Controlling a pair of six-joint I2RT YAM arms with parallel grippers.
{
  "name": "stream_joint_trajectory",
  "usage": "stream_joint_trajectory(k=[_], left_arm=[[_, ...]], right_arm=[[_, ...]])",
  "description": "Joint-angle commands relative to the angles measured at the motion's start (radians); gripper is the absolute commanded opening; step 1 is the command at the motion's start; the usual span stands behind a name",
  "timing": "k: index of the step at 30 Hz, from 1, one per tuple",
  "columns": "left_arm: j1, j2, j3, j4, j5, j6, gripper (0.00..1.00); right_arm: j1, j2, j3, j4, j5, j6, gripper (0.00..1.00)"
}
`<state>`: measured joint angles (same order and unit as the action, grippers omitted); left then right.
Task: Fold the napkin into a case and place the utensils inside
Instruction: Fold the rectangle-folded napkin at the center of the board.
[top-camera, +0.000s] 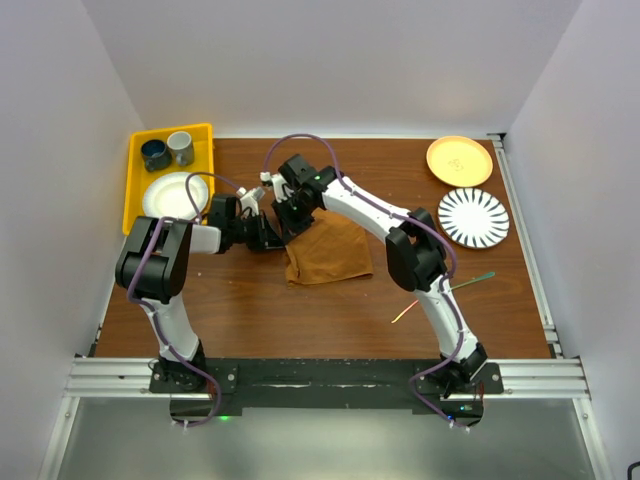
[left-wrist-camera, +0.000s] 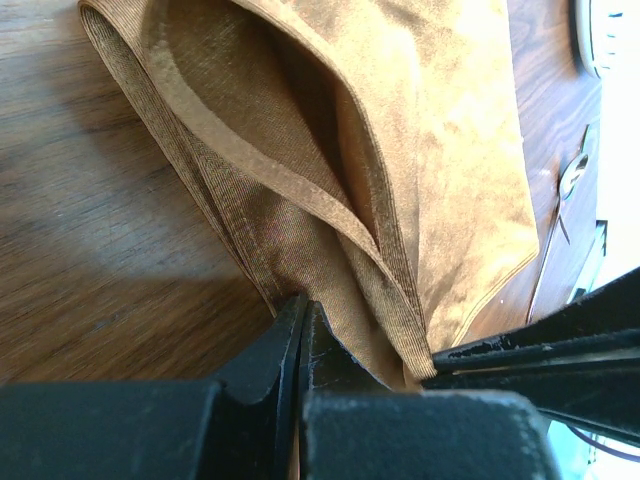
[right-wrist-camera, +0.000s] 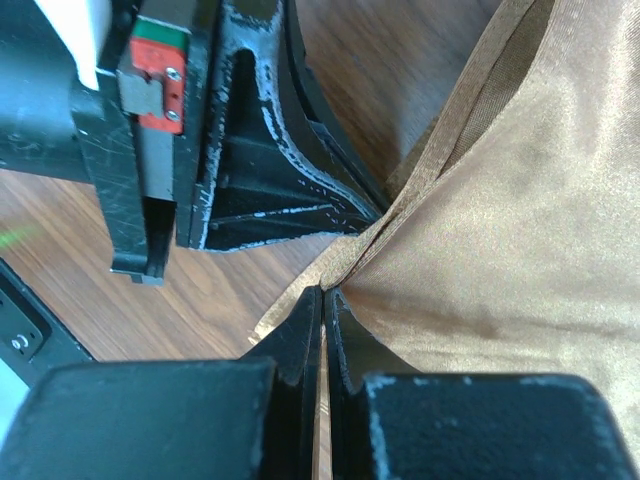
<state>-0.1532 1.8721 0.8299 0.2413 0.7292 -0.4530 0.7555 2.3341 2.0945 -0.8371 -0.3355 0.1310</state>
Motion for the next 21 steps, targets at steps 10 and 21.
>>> stream_joint_trajectory(k=[10, 21], left_arm=[[0.003, 0.029, 0.006, -0.053, -0.094, 0.036, 0.01], [0.082, -0.108, -0.047, -0.103, -0.013, 0.085, 0.39]], right_arm=[[0.008, 0.034, 0.068, 0.021, 0.0, 0.01, 0.0], [0.008, 0.018, 0.056, 0.018, -0.042, -0.008, 0.22]])
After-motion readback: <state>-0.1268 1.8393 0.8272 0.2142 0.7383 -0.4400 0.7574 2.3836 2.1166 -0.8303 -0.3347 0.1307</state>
